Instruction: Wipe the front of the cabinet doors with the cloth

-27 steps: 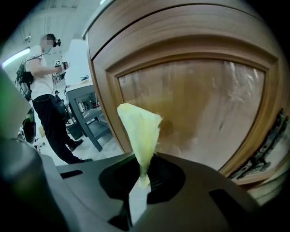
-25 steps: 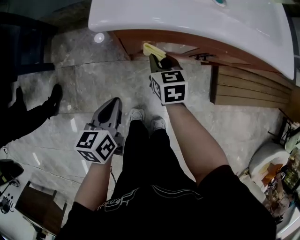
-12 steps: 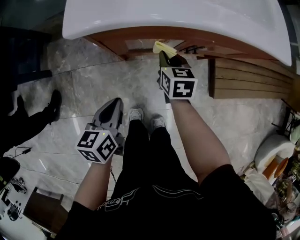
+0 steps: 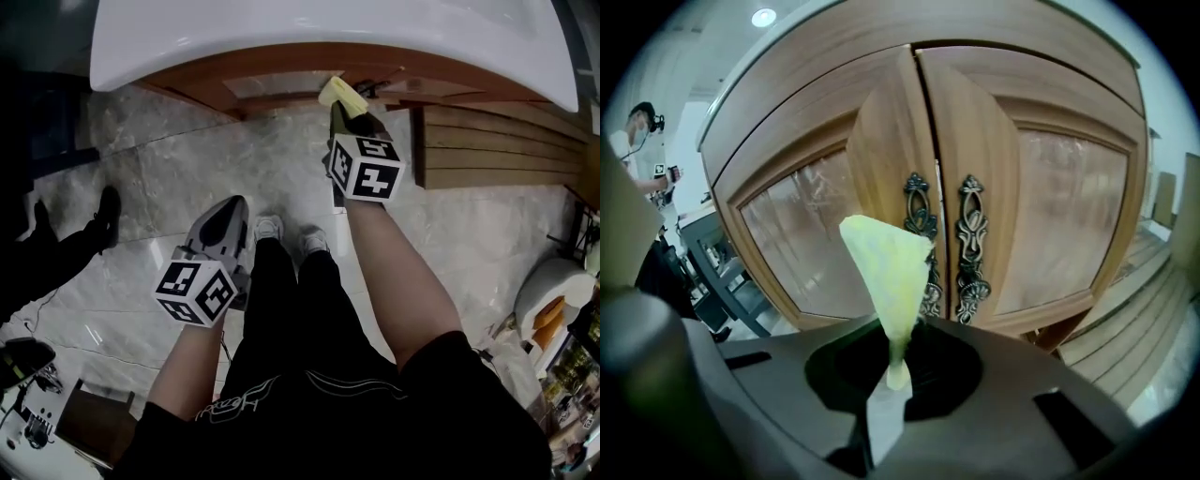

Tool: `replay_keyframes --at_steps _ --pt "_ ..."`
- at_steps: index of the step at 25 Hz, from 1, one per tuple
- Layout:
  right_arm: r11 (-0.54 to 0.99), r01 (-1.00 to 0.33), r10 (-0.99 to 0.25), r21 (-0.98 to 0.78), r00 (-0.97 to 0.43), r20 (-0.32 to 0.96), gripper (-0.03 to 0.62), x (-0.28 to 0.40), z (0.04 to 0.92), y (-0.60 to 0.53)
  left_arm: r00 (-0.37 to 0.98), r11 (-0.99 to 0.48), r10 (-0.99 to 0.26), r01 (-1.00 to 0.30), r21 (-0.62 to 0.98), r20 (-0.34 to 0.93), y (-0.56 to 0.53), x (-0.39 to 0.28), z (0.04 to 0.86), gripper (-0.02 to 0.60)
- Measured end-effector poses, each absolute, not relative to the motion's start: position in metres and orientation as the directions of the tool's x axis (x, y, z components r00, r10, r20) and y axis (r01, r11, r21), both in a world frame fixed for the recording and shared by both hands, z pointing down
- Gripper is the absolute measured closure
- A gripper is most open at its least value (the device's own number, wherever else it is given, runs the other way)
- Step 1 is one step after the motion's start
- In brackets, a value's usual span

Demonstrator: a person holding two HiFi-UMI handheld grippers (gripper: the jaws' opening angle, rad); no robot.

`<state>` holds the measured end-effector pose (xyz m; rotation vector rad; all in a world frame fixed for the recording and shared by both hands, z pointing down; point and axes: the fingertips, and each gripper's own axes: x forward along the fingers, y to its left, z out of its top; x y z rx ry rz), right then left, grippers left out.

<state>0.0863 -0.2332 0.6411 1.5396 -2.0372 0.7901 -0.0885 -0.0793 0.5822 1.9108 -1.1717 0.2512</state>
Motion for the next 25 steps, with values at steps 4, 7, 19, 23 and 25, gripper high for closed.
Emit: replay_keyframes --at_steps 4,7,19,23,25 --pt "0.164 -0.969 -0.698 -0.187 -0.248 0.672 0.554 0.101 0.645 -0.227 0.544 -0.194 -0.626 -0.803 0.564 0.558 -0.077 -0.081 0.583 0.575" --pt "0.140 -0.971 -0.698 -0.195 -0.237 0.676 0.554 0.110 0.647 -0.224 0.551 -0.202 -0.621 -0.799 0.566 0.557 -0.077 -0.074 0.583 0.575" --pt "0.163 -0.974 -0.690 -0.157 -0.227 0.687 0.554 0.118 0.654 -0.206 0.551 -0.190 -0.617 -0.798 0.572 0.563 -0.071 -0.073 0.588 0.575" --pt "0.235 -0.965 -0.674 -0.116 -0.248 0.696 0.554 0.099 0.659 -0.198 0.544 -0.175 -0.622 -0.798 0.576 0.564 -0.071 -0.082 0.591 0.575" --pt "0.269 -0.957 -0.664 -0.105 -0.264 0.700 0.554 0.086 0.661 -0.196 0.539 -0.166 -0.624 -0.800 0.577 0.567 -0.070 -0.088 0.593 0.575"
